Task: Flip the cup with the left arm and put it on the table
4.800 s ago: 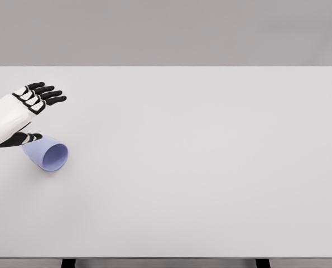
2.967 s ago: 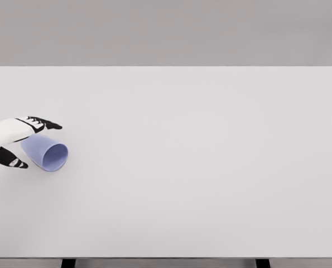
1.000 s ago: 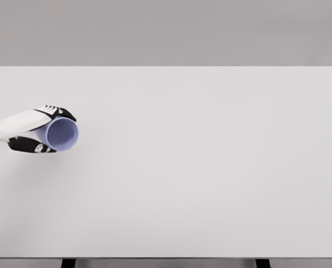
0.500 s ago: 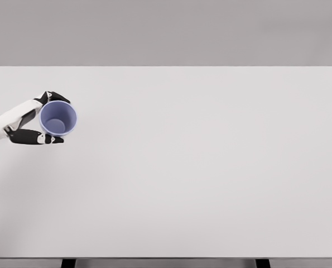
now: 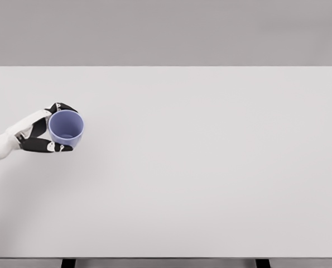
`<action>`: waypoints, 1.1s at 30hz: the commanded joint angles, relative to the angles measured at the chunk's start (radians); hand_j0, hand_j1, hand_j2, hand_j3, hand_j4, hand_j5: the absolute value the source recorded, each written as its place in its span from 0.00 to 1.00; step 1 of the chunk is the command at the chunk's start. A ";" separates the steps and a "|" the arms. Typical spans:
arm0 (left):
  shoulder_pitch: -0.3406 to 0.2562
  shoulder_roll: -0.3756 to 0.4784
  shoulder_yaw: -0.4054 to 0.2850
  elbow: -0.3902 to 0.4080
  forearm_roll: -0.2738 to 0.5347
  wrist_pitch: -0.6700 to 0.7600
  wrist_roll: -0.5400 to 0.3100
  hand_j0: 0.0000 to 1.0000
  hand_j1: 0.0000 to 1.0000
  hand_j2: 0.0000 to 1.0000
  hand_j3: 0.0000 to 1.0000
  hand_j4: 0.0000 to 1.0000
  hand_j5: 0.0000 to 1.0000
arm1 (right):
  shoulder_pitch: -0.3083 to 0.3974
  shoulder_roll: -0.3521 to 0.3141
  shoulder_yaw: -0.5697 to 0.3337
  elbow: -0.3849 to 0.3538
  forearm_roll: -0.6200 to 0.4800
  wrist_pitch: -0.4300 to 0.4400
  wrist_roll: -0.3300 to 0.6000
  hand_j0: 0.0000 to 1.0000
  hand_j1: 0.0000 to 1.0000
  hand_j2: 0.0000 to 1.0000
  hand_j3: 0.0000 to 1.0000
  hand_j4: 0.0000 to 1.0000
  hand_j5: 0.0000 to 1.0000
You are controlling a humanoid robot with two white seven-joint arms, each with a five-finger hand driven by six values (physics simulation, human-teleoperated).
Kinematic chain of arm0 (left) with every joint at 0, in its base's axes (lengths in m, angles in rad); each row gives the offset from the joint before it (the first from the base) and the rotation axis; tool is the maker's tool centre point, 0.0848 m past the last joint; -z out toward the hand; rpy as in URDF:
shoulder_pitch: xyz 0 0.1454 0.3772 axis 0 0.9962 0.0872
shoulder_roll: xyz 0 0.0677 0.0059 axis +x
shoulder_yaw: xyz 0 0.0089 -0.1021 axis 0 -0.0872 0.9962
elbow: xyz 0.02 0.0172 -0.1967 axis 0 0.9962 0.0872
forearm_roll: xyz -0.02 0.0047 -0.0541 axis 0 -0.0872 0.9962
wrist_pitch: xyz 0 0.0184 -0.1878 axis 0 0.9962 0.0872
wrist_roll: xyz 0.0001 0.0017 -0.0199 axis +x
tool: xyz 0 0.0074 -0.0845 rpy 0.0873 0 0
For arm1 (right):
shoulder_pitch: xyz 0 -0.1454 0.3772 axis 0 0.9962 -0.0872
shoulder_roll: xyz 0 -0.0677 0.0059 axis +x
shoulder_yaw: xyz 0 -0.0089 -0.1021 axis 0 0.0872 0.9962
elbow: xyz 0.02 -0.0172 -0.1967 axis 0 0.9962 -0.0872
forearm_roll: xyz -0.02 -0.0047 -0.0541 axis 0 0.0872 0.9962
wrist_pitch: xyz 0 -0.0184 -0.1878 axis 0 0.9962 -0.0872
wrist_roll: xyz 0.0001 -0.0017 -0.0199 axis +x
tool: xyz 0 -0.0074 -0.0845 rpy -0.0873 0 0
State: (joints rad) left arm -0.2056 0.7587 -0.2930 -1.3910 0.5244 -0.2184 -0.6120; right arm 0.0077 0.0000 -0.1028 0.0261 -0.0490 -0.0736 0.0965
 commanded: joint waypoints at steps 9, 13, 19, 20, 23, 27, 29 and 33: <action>-0.021 -0.082 -0.021 0.109 0.094 0.001 0.001 0.27 0.27 0.27 0.27 0.27 0.27 | 0.000 0.000 0.000 0.000 0.000 0.000 0.000 1.00 1.00 1.00 1.00 1.00 1.00; -0.021 -0.085 -0.023 0.109 0.111 0.002 0.001 0.27 0.27 0.27 0.27 0.27 0.27 | 0.000 0.000 0.000 0.000 0.000 0.000 0.000 1.00 1.00 1.00 1.00 1.00 1.00; -0.021 -0.105 -0.012 0.142 0.112 0.002 0.001 0.28 0.28 0.28 0.28 0.28 0.28 | 0.000 0.000 0.000 0.000 0.000 0.000 0.000 1.00 1.00 1.00 1.00 1.00 1.00; -0.021 -0.105 -0.012 0.148 0.112 0.002 0.001 0.28 0.28 0.28 0.28 0.28 0.28 | 0.000 0.000 0.000 0.000 0.000 0.000 0.000 1.00 1.00 1.00 1.00 1.00 1.00; -0.021 -0.107 -0.015 0.155 0.112 0.002 0.001 0.29 0.29 0.29 0.29 0.29 0.29 | 0.000 0.000 0.000 0.000 0.000 0.000 0.000 1.00 1.00 1.00 1.00 1.00 1.00; -0.023 -0.107 -0.017 0.155 0.109 0.002 0.001 0.31 0.31 0.31 0.31 0.31 0.31 | 0.000 0.000 0.000 0.000 0.000 0.000 0.000 1.00 1.00 1.00 1.00 1.00 1.00; -0.021 -0.107 -0.018 0.155 0.097 -0.004 0.001 0.51 0.51 0.51 0.51 0.51 0.51 | 0.000 0.000 0.000 0.000 0.000 0.000 0.000 1.00 1.00 1.00 1.00 1.00 1.00; -0.021 -0.104 -0.017 0.153 0.095 -0.009 0.001 0.75 0.75 0.75 0.75 0.75 0.75 | 0.000 0.000 0.000 0.000 0.000 0.000 0.000 1.00 1.00 1.00 1.00 1.00 1.00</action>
State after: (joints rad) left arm -0.2270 0.6532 -0.3087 -1.2380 0.6267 -0.2234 -0.6122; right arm 0.0077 0.0000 -0.1028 0.0261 -0.0490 -0.0736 0.0965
